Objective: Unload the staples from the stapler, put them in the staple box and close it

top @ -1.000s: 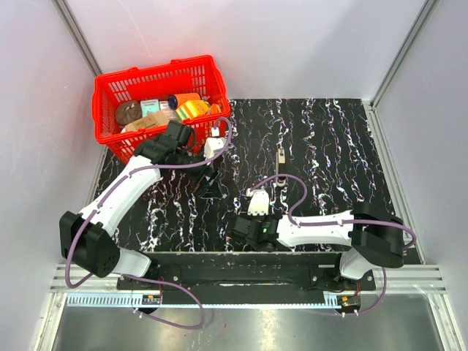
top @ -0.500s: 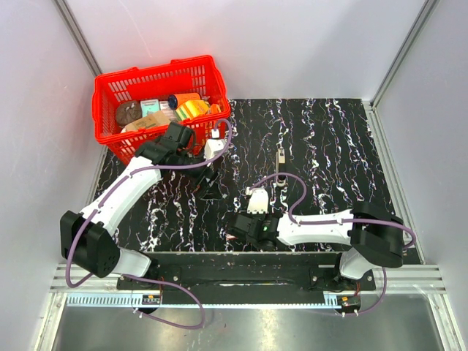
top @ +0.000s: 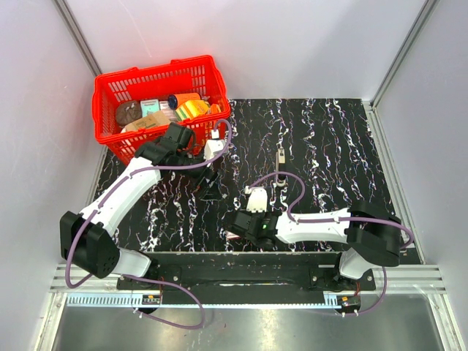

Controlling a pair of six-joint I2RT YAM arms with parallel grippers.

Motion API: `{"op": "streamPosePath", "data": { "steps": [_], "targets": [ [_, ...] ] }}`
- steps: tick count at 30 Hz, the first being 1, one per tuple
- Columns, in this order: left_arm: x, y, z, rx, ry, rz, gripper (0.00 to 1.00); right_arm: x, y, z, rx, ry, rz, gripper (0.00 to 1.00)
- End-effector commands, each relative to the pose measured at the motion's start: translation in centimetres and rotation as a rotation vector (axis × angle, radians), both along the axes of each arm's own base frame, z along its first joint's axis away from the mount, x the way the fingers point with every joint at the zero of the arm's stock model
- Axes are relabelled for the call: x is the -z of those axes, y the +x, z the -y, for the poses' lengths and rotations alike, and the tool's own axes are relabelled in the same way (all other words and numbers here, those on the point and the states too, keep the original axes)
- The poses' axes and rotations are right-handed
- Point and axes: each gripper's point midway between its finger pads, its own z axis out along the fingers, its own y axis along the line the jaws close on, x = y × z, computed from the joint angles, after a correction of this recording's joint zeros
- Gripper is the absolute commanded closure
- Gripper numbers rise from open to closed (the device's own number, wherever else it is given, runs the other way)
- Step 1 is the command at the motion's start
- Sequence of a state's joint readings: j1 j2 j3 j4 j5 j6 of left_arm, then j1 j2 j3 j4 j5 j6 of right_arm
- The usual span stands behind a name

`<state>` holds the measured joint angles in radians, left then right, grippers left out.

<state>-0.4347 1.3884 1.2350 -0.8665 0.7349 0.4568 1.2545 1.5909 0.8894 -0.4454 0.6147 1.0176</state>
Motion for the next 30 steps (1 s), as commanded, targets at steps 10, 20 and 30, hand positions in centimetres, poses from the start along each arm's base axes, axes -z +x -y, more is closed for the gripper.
{"op": "streamPosePath", "data": {
  "steps": [10, 20, 30],
  "targets": [
    [-1.35, -0.29, 0.19, 0.01, -0.044, 0.045, 0.01, -0.07, 0.87, -0.91, -0.006, 0.006, 0.008, 1.0],
    [-1.52, -0.23, 0.21, 0.011, -0.045, 0.055, 0.01, -0.06, 0.67, -1.18, -0.024, 0.011, -0.002, 0.87],
    [-1.42, -0.37, 0.19, 0.013, -0.045, 0.05, 0.01, -0.48, 0.25, -1.18, -0.034, 0.033, 0.003, 0.74]
  ]
}}
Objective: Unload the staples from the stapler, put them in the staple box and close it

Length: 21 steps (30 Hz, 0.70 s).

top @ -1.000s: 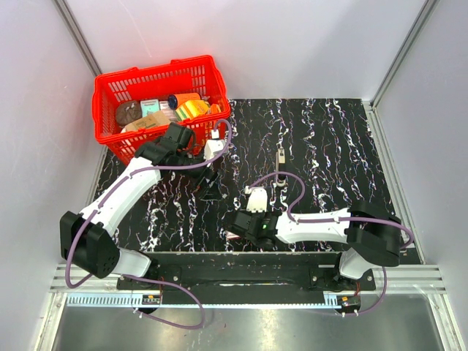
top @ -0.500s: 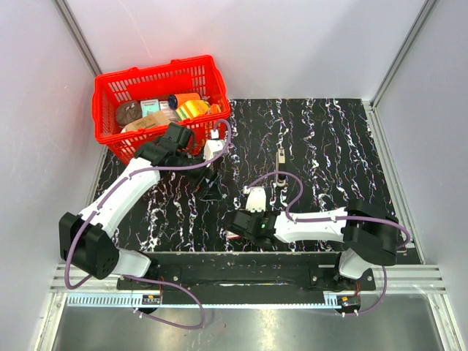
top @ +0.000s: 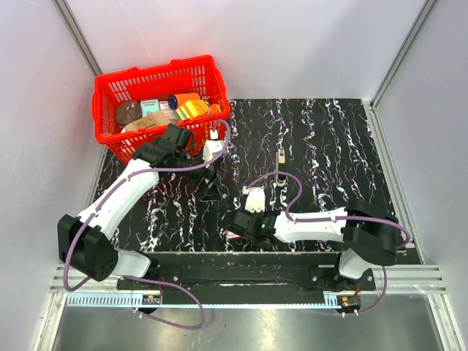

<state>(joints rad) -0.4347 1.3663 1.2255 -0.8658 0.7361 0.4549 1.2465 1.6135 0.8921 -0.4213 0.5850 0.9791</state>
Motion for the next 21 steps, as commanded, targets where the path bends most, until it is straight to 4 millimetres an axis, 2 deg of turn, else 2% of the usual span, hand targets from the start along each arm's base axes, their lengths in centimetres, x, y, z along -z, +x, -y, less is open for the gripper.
{"op": "streamPosePath", "data": {
  "steps": [1, 4, 11, 16, 21],
  "targets": [
    [-1.1, 0.0, 0.3, 0.013, -0.039, 0.039, 0.01, -1.2, 0.2, -0.8, 0.001, 0.051, 0.018, 0.72],
    [-1.1, -0.1, 0.3, 0.013, -0.042, 0.036, 0.01, -1.4, 0.1, -0.8, 0.001, 0.057, 0.024, 0.67],
    [-1.3, -0.2, 0.4, 0.011, -0.044, 0.037, 0.01, -2.3, -0.4, -0.7, 0.001, 0.08, 0.044, 0.67],
    [-0.4, 0.3, 0.1, -0.01, -0.015, 0.04, 0.01, -3.9, 0.1, 0.5, 0.032, 0.095, 0.092, 0.73],
    [0.8, 1.4, -0.2, -0.04, 0.018, 0.066, 0.01, -4.1, 0.9, 1.9, 0.068, 0.097, 0.104, 0.8]
  ]
}}
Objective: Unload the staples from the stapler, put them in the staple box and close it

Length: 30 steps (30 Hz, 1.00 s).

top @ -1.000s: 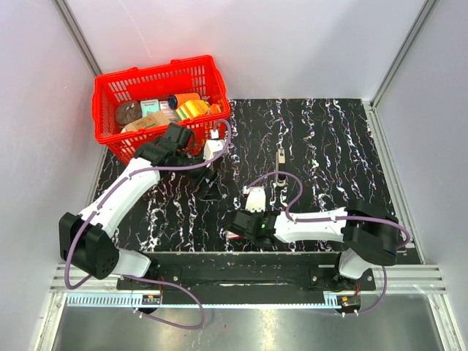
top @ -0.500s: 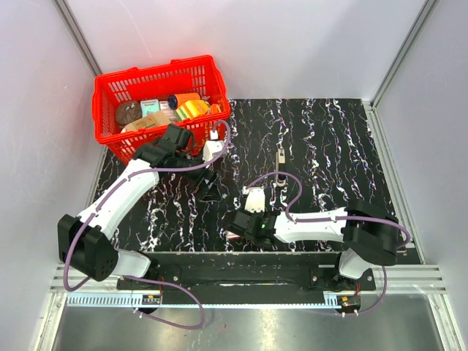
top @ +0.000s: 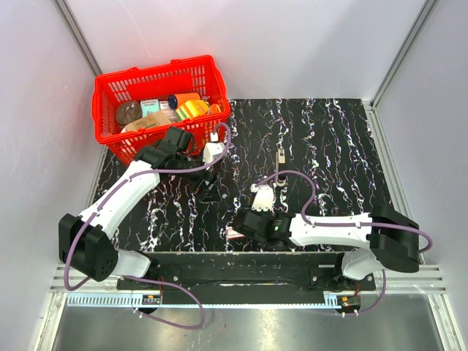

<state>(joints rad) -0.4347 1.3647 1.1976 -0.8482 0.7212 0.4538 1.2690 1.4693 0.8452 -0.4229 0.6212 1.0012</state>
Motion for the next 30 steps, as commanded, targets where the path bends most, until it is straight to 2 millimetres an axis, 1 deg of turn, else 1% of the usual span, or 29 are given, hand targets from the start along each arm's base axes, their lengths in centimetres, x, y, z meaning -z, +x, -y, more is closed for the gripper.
{"op": "streamPosePath", "data": {
  "steps": [1, 3, 5, 6, 7, 8, 9, 12, 16, 18, 19, 20, 21, 24, 28, 30],
  "targets": [
    [0.1, 1.9, 0.0, -0.037, 0.011, 0.089, 0.01, -1.2, 1.7, 1.7, 0.065, 0.004, 0.046, 0.8],
    [1.1, 2.9, -0.1, -0.034, 0.041, 0.125, 0.01, -2.7, 3.1, 2.0, 0.053, 0.013, 0.079, 0.74],
    [2.4, 4.2, 0.0, -0.014, 0.076, 0.182, 0.01, -4.6, 5.0, 2.6, 0.06, 0.039, 0.118, 0.67],
    [3.4, 4.5, 0.2, 0.001, 0.105, 0.204, 0.01, -5.1, 6.3, 3.6, 0.082, 0.051, 0.127, 0.61],
    [4.2, 5.0, 0.3, 0.014, 0.132, 0.225, 0.01, -6.1, 7.3, 4.3, 0.089, 0.078, 0.144, 0.56],
    [4.9, 5.4, 0.5, 0.025, 0.154, 0.238, 0.01, -6.7, 8.1, 4.6, 0.084, 0.114, 0.16, 0.53],
    [5.6, 6.0, 0.6, 0.028, 0.172, 0.247, 0.01, -6.9, 8.9, 5.0, 0.082, 0.133, 0.173, 0.52],
    [7.7, 7.6, 1.1, 0.032, 0.216, 0.236, 0.01, -6.3, 10.1, 6.9, 0.102, 0.111, 0.177, 0.52],
    [10.5, 10.1, 2.2, 0.011, 0.324, 0.278, 0.01, -5.0, 10.1, 7.8, 0.104, 0.102, 0.178, 0.52],
    [11.4, 11.3, 2.7, -0.026, 0.373, 0.285, 0.04, -4.7, 9.9, 8.1, 0.115, 0.123, 0.185, 0.52],
    [11.9, 11.7, 2.8, -0.039, 0.39, 0.281, 0.05, -4.3, 9.6, 8.4, 0.119, 0.128, 0.187, 0.52],
    [12.2, 12.0, 2.9, -0.053, 0.399, 0.28, 0.08, -4.2, 9.5, 8.7, 0.126, 0.145, 0.194, 0.52],
    [12.6, 12.2, 3.0, -0.064, 0.409, 0.284, 0.13, -4.0, 9.2, 9.0, 0.128, 0.154, 0.197, 0.52],
    [13.5, 12.5, 3.6, -0.084, 0.431, 0.279, 0.23, -3.6, 8.8, 9.6, 0.134, 0.18, 0.209, 0.52],
    [14.4, 12.2, 3.7, -0.116, 0.46, 0.209, 0.26, -3.4, 8.7, 9.9, 0.135, 0.193, 0.205, 0.52],
    [15.0, 11.8, 3.4, -0.137, 0.476, 0.175, 0.33, -3.3, 8.7, 9.9, 0.134, 0.192, 0.201, 0.53]
  ]
}}
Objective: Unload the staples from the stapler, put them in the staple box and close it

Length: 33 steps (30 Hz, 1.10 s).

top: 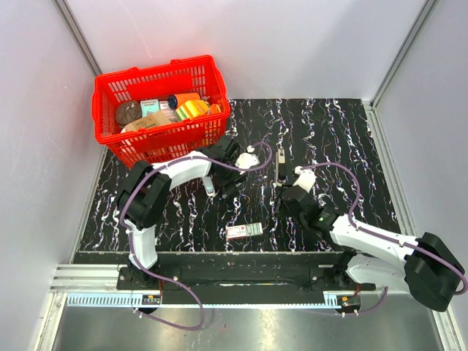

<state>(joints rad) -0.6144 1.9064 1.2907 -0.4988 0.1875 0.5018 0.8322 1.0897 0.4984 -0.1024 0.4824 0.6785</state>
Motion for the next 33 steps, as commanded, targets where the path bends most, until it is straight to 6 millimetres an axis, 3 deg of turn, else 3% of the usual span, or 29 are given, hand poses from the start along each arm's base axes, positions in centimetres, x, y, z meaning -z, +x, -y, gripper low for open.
{"op": "streamPosePath", "data": {
  "steps": [1, 7, 14, 18, 27, 33],
  "targets": [
    [-0.5, 1.0, 0.0, -0.108, 0.016, 0.006, 0.36, -1.6, 0.9, -0.8, -0.004, 0.069, 0.055, 0.53],
    [0.4, -1.2, -1.1, -0.179, 0.081, -0.045, 0.39, -1.4, 0.9, -0.6, -0.007, 0.08, 0.046, 0.53],
    [1.4, -4.3, -0.7, -0.168, 0.106, -0.104, 0.36, -1.3, 1.1, -0.5, -0.006, 0.085, 0.04, 0.54],
    [2.0, -4.0, -1.0, -0.183, 0.126, -0.102, 0.38, -1.3, 1.1, -0.5, -0.007, 0.087, 0.04, 0.56],
    [2.5, -3.7, -2.1, -0.255, 0.145, -0.139, 0.55, -1.3, 1.0, -0.2, -0.004, 0.092, 0.039, 0.59],
    [2.3, -3.7, -2.7, -0.286, 0.14, -0.157, 0.56, -1.2, 1.0, -0.2, -0.006, 0.091, 0.037, 0.61]
  ]
}}
